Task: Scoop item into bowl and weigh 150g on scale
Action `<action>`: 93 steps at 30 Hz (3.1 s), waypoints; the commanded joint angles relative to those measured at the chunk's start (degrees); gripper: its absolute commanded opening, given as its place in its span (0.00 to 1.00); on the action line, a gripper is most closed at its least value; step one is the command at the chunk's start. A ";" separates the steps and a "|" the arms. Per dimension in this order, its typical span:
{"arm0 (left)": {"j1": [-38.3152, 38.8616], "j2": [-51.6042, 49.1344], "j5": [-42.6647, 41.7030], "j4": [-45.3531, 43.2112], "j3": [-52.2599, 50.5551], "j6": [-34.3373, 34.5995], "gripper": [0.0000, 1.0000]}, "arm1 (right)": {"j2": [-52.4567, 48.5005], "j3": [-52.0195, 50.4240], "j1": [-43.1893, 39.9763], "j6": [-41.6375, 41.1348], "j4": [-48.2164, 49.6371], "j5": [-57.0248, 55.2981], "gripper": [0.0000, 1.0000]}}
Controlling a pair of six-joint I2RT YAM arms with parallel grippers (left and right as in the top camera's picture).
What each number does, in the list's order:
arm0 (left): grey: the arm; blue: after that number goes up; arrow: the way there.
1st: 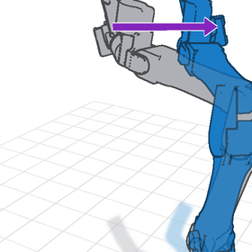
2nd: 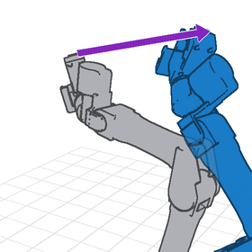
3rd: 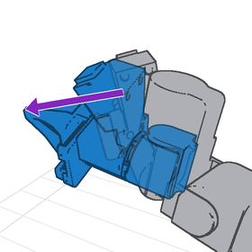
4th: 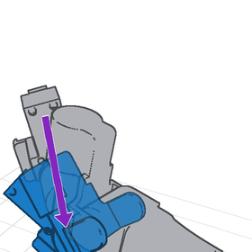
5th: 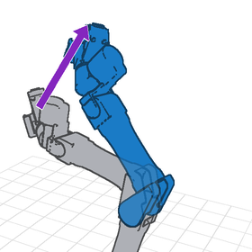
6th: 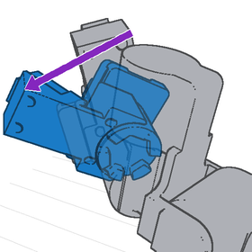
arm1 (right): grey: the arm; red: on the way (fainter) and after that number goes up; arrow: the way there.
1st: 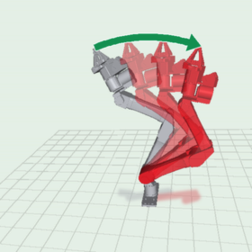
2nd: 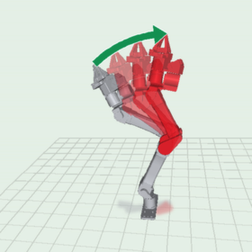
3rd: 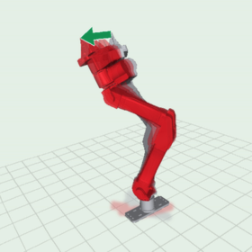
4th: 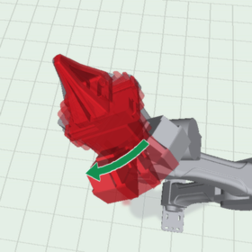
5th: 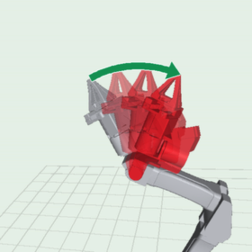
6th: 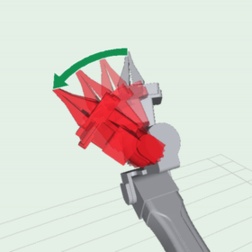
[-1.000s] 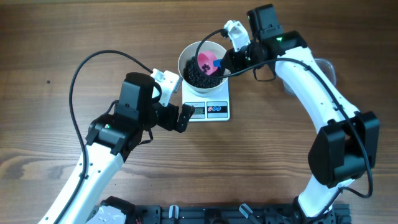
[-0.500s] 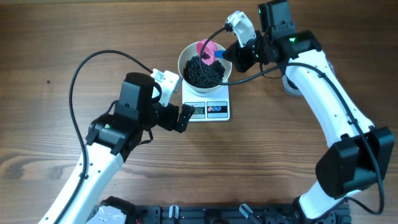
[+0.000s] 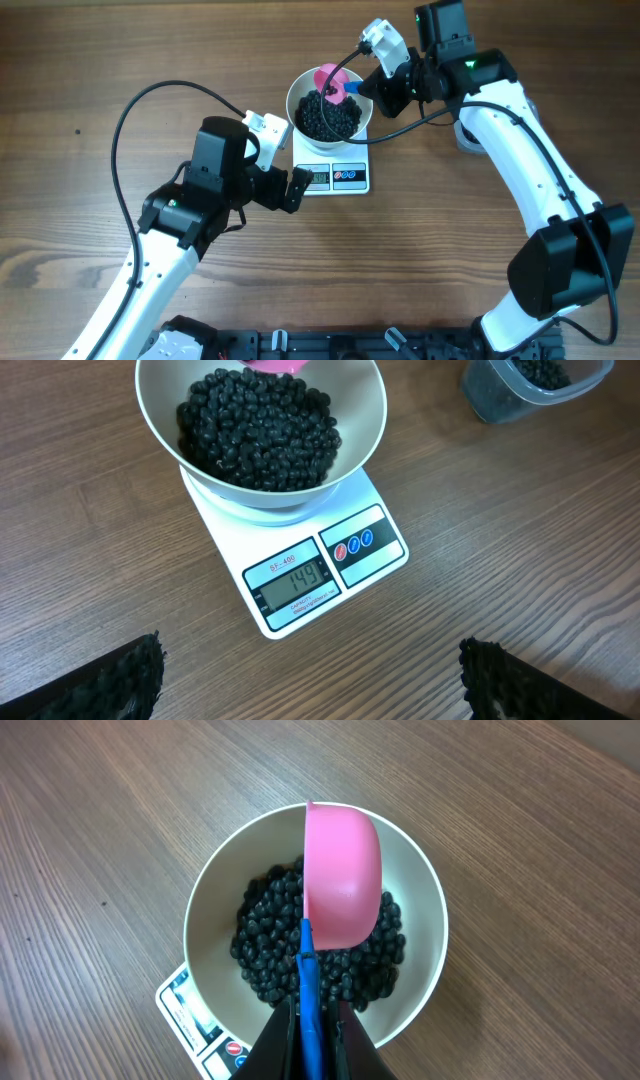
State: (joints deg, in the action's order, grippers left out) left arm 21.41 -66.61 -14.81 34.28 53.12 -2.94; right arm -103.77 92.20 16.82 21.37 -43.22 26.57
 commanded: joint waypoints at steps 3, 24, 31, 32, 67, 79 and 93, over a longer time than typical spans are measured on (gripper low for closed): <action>0.20 -0.15 0.35 -0.17 0.72 -1.14 1.00 | 1.25 0.96 0.02 6.84 -0.48 1.31 0.04; 0.20 -0.15 0.33 -0.17 0.72 -1.14 1.00 | 1.22 0.96 0.02 10.03 -0.35 -0.26 0.04; 0.17 -0.15 0.35 -0.17 0.72 -1.16 1.00 | 1.22 0.96 0.09 10.16 -0.42 3.06 0.04; 0.20 -0.15 0.33 -0.17 0.72 -1.16 1.00 | 1.22 0.96 0.09 10.21 -0.28 2.36 0.04; 0.20 -0.15 0.35 -0.17 0.72 -1.14 1.00 | 1.33 0.96 1.64 5.44 -0.15 3.93 0.04; 0.20 -0.15 0.33 -0.17 0.72 -1.16 1.00 | 1.18 0.94 1.60 7.89 -0.37 -3.98 0.04; 0.20 -0.15 0.35 -0.17 0.72 -1.14 1.00 | 1.11 0.94 1.64 7.17 -1.07 3.72 0.04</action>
State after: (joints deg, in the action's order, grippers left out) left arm 21.41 -66.61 -14.81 34.28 53.12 -2.94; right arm -103.77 92.20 18.28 29.36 -44.21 25.12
